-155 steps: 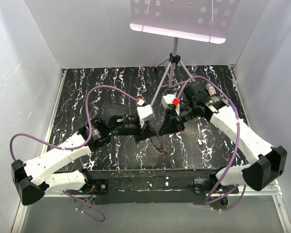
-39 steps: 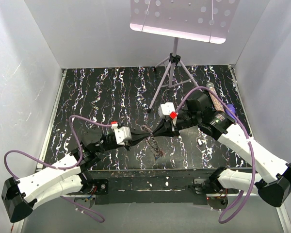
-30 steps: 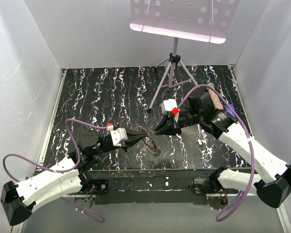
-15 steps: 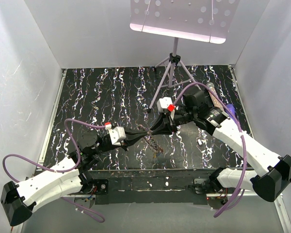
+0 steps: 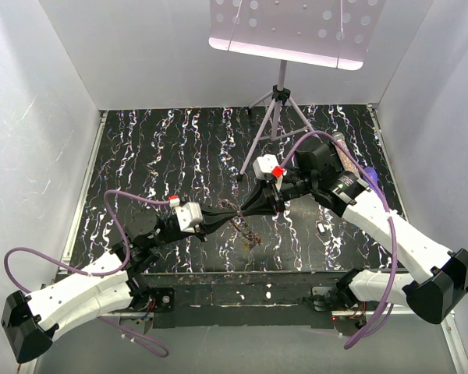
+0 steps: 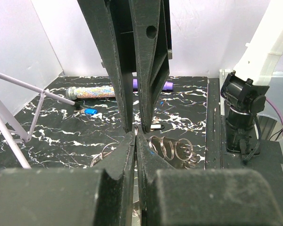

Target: Put the keys on the keyring

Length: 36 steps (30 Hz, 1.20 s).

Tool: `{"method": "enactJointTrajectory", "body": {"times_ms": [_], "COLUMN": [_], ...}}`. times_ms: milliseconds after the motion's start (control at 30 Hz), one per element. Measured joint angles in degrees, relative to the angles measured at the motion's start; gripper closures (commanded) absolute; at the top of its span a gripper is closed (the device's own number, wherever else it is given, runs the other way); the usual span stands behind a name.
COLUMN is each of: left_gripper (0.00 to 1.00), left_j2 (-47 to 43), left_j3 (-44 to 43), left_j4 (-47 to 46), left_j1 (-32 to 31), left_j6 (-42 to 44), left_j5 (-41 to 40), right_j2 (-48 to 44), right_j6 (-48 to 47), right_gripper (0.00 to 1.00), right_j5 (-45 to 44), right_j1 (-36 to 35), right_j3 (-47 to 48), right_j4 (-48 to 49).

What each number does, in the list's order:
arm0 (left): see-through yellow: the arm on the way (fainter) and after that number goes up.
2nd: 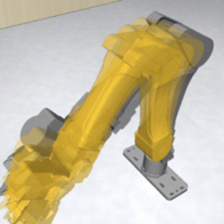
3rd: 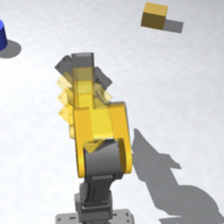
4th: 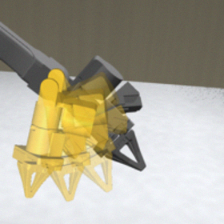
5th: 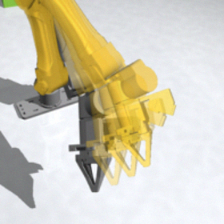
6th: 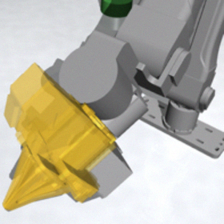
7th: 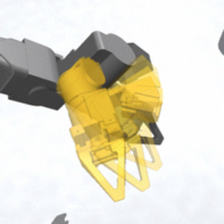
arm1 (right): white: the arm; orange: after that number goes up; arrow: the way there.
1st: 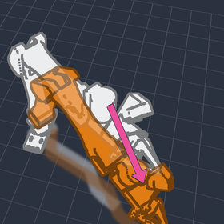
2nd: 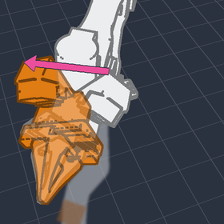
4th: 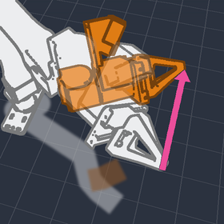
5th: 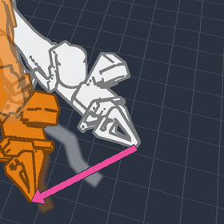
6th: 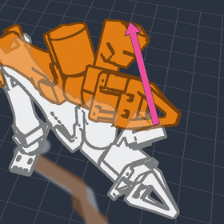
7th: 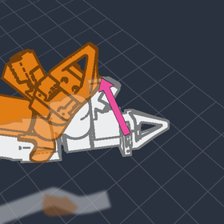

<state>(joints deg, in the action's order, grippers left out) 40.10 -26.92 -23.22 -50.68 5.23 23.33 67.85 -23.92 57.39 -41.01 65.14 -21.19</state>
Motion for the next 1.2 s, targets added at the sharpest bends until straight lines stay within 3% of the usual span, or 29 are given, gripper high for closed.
{"method": "enactJointTrajectory", "body": {"times_ms": [400,533,700,900,1000,1200], "left_gripper": [1.00,1.00,1.00,0.66,0.61,0.62], "left_j2": [0.3,0.3,0.3,-1.2,-6.4,-12.2], "left_j3": [0.0,0.0,0.0,0.7,1.5,1.5], "left_j4": [-0.7,-1.0,-1.2,-1.2,0.0,3.6], "left_j1": [0.3,0.3,0.7,0.7,0.9,1.2], "left_j6": [-0.4,-0.6,-1.4,-2.9,-5.0,-11.0], "left_j5": [0.1,0.1,0.0,-2.0,-4.9,-8.3], "right_j2": [0.7,0.8,0.8,0.8,0.8,0.8], "right_j6": [2.0,1.9,1.4,1.2,1.7,3.3], "right_gripper": [0.81,0.99,0.99,0.99,0.99,0.99], "right_j5": [-0.6,-1.2,-1.6,-2.2,-2.9,-4.2], "right_j1": [-1.2,-1.5,-1.7,-1.8,-1.7,-1.6], "right_j3": [0.0,0.0,0.2,0.7,0.7,0.7], "right_j4": [2.8,2.9,2.9,1.7,1.4,1.7]}}
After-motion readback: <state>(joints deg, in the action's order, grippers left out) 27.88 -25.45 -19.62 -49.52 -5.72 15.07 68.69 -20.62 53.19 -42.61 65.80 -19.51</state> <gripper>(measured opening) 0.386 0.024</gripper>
